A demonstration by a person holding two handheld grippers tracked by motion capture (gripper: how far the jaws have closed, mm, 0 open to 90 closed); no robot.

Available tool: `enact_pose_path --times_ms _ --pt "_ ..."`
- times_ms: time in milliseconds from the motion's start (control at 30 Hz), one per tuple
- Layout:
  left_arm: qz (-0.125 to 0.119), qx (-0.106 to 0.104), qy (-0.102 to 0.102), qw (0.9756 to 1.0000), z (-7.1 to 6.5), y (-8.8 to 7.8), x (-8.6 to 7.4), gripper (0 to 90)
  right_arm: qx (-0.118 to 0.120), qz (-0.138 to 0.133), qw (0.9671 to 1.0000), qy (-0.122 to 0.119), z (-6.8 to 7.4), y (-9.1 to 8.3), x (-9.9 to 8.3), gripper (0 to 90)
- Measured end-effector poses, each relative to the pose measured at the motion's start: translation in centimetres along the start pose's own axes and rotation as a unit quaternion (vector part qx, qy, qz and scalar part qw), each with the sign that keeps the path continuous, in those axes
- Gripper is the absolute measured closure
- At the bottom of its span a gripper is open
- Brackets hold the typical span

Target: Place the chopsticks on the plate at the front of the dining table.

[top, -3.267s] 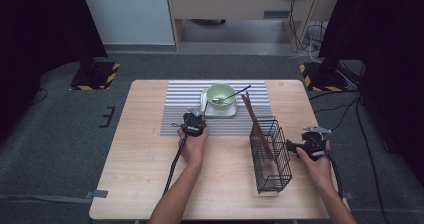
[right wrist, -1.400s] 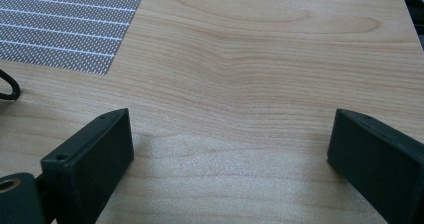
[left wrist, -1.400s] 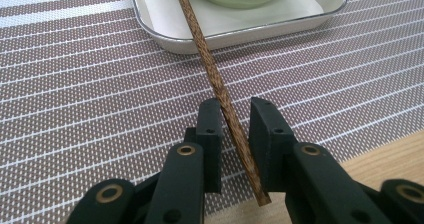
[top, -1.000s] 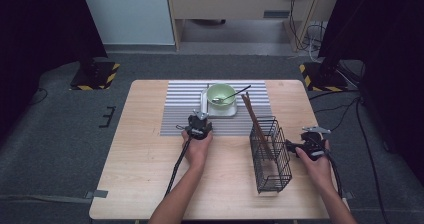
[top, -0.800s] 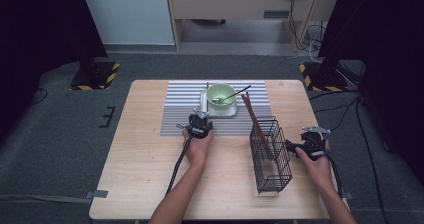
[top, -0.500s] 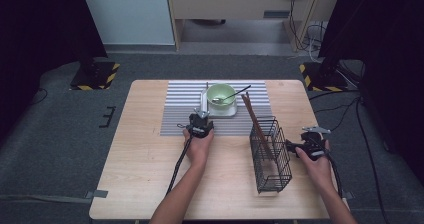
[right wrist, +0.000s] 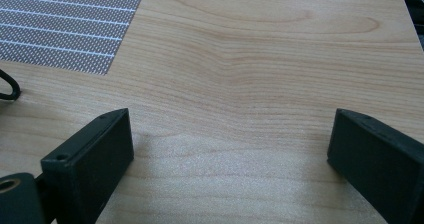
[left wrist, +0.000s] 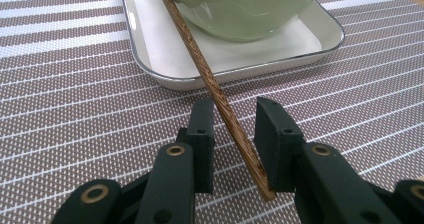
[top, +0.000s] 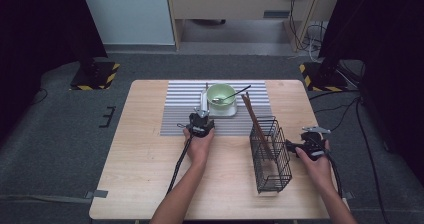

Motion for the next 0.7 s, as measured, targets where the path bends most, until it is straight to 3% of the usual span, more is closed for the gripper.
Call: enact_pose_path --times_ms 333,600,700 --pt "-0.005 -0.001 0.012 0.9999 -0.1 -0.5 -0.1 56.5 0.005 0.001 1.0 -0.006 0.1 0.0 0.0 3.3" --pt "-0.021 -0.005 0.023 0.9995 -0.2 -2.6 -0.1 49.5 0.014 0.011 0.9997 -0.019 0.3 -0.2 0.1 7.5" --pt "-0.028 -0.004 0.029 0.9992 0.0 -3.8 0.1 46.4 0.028 -0.014 0.9992 -0.023 0.4 -1.2 1.1 8.5"
Point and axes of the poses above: each handheld gripper's, and its own axes: y roughly forward along the jaws, x roughly out of its top, z roughly to its left, the point moved 10 cm from there along y, roughly forward along the jaws, and after that the axes turned 3 degrees about -y, right-handed, at the moved point
